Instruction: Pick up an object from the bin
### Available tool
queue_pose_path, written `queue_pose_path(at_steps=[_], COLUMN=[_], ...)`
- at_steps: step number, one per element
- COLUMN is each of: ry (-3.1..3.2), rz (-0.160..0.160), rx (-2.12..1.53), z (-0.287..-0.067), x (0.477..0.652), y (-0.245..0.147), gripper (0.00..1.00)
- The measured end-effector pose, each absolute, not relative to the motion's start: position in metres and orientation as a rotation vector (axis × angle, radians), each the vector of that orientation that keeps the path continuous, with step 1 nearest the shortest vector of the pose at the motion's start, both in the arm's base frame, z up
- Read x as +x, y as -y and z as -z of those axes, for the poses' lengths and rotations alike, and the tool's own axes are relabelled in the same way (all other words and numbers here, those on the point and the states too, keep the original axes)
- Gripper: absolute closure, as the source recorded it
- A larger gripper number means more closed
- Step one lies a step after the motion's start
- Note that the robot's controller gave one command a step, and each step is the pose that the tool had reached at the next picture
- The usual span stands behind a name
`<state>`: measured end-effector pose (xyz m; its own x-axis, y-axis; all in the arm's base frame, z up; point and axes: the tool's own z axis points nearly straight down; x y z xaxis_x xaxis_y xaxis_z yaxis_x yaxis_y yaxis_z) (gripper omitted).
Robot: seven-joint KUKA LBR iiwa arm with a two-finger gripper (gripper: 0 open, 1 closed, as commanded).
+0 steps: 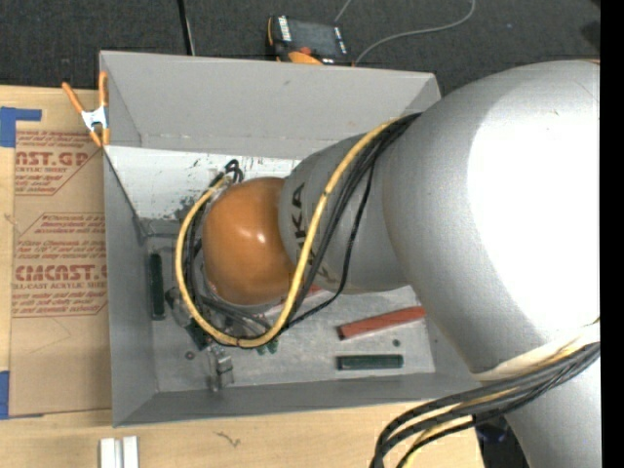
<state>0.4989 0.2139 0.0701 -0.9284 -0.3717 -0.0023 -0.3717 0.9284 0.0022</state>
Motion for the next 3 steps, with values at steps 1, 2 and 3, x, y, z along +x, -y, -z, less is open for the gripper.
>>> queue_pose_path(at_steps=[1, 2, 3], ry=[-3.079, -3.076, -2.918], rz=[-0.008, -0.005, -0.001], rx=[-0.591, -0.621, -1.143], z=[-0.071, -0.070, -0.148], x=[0.501, 0.508, 0.521], y=[-0.215, -0.248, -0.232], gripper=[1.00, 1.00, 1.00])
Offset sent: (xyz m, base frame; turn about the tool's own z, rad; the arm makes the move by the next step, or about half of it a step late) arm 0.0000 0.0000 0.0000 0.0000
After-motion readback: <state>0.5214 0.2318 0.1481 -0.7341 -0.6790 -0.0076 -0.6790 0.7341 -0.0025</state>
